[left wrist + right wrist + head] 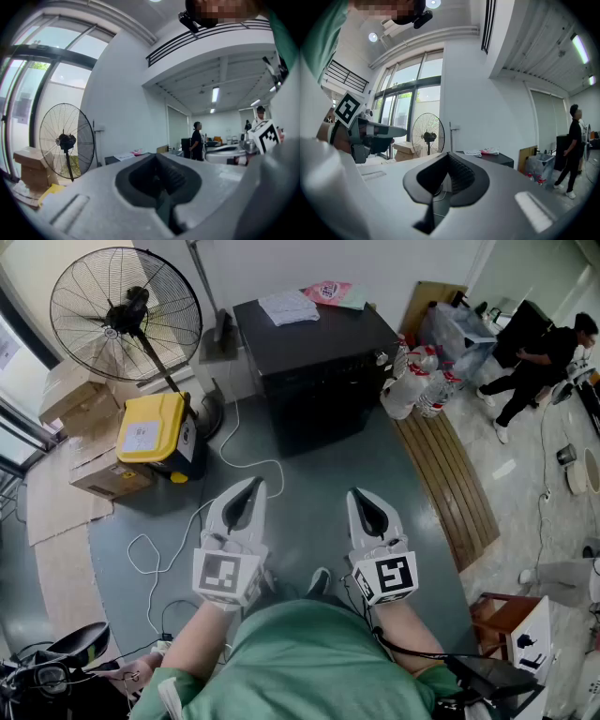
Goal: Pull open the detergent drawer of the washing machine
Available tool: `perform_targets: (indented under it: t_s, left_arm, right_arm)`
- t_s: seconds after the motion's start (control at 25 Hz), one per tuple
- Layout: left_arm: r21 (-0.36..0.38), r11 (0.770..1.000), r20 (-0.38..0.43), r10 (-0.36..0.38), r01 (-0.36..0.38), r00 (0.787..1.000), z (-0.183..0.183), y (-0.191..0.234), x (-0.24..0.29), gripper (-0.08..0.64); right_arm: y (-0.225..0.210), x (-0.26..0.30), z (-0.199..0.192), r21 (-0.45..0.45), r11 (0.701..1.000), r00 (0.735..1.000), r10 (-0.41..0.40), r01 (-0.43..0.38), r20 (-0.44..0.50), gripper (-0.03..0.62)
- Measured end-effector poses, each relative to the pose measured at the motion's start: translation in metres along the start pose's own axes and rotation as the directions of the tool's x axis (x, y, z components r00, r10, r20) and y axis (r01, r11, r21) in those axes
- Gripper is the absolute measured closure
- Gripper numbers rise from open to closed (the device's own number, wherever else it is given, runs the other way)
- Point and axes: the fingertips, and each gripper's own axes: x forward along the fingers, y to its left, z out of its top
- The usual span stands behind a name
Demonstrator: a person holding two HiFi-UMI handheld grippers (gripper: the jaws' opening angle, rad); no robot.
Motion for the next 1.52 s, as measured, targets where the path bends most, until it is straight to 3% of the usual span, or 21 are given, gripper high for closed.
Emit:
perform_targets:
  t_s: [0.24, 0.4, 0.48, 0.52, 0.6, 1.08, 1.52]
  left_arm:
    - [-0.017, 1.000, -0.011, 0.002, -0.002, 1.000, -0.003, 0.032, -0.032, 0.560]
    - [-0.031, 0.999, -0.004, -0.017, 0.016, 1.000, -0.007, 0.056, -0.054, 0.533]
    - [-0.026, 0.999, -0.010, -0.028, 0.027, 1.000, -0.011, 0.070, -0.064, 0.429]
    - [-0.023, 0.999, -0.016, -0.029, 0.029, 0.999, -0.012, 0.077, -0.068, 0.362]
    - [-0.023, 0.999, -0.023, -0.030, 0.029, 0.999, -0.015, 0.091, -0.077, 0.320]
    - [-0.060, 0.996, -0.045, -0.062, 0.059, 0.997, -0.046, 0.170, -0.113, 0.333]
    - [-0.061, 0.997, -0.078, -0.051, 0.046, 0.996, -0.060, 0.204, -0.063, 0.347]
  right_arm:
    - [0.033, 0.004, 0.011, -0.006, 0.999, 0.999, -0.034, 0.034, -0.007, 0.591]
    - [0.050, 0.010, 0.014, 0.043, 0.997, 0.998, -0.064, 0.064, 0.001, 0.591]
    - [0.063, 0.017, 0.015, 0.059, 0.997, 0.998, -0.057, 0.057, -0.005, 0.448]
    - [0.070, 0.020, 0.016, 0.060, 0.997, 0.998, -0.056, 0.057, -0.006, 0.409]
    - [0.083, 0.025, 0.020, 0.056, 0.996, 0.998, -0.062, 0.062, -0.008, 0.402]
    - [0.140, 0.069, 0.015, 0.048, 0.995, 0.996, -0.089, 0.090, -0.029, 0.402]
    - [0.103, 0.129, -0.004, 0.108, 0.992, 0.997, -0.066, 0.071, -0.049, 0.402]
